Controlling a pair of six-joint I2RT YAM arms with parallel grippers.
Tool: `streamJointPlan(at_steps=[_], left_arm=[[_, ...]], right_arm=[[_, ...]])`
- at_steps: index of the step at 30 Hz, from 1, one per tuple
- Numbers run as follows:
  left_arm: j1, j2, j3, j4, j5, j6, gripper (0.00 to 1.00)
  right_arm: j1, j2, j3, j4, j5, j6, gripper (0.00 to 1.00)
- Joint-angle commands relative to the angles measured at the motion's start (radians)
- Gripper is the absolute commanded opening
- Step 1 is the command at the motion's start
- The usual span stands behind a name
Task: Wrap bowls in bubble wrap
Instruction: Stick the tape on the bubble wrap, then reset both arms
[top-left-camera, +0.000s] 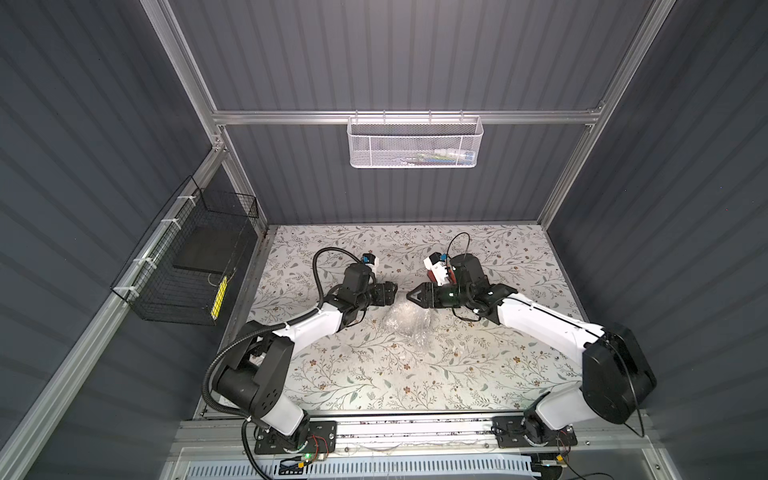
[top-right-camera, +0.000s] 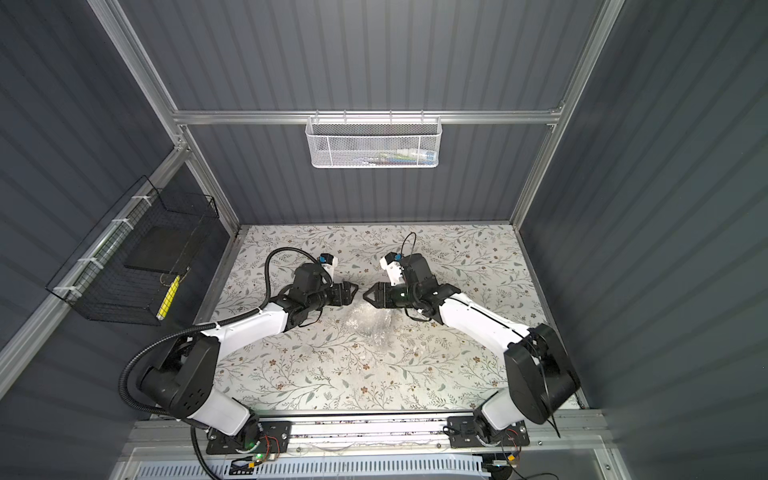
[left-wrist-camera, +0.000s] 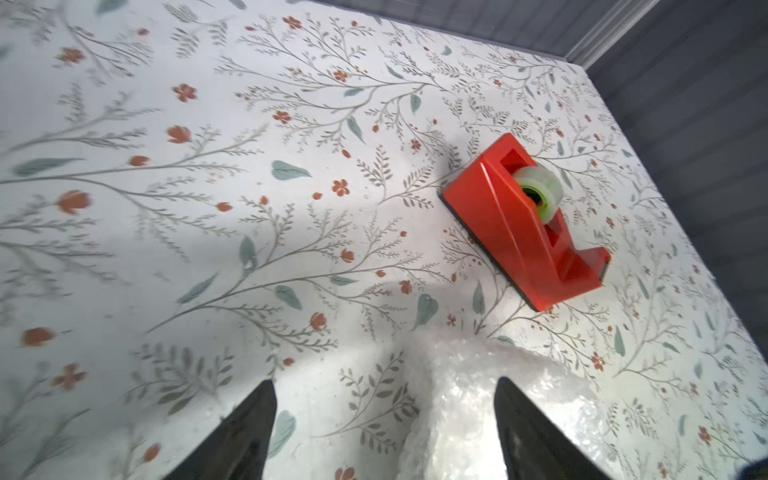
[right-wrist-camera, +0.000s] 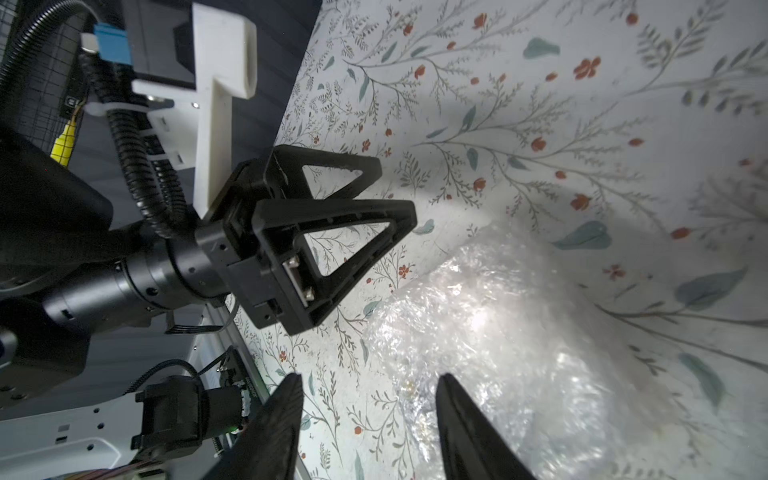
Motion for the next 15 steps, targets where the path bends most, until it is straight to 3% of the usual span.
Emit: streamJointPlan(at_steps=[1,5,8,15], left_arm=[[0.020,-0.089,0.001,-0.111,-0.223,0.090,0.99],[0.040,-0.167,0.014,-0.186,-0.404,0.151,1.00],[0.057,-0.218,-0.034,-0.161,-0.580,0.192,1.00],[0.189,-0.338,-0.302,0.207,-0.679,0.293,1.00]], right_arm=[[-0.021,-0.089,-0.011,-0.092,0.200,-0.073,0.64],[-0.076,-0.189,-0.055,-0.099,0.358,-0.097,0.77],[-0.133,-0.260,-0.111,-0.086,0.501,-0.096,0.97],[-0.348,-0.405,-0.359,0.132,0.698,-0.147,0.99]])
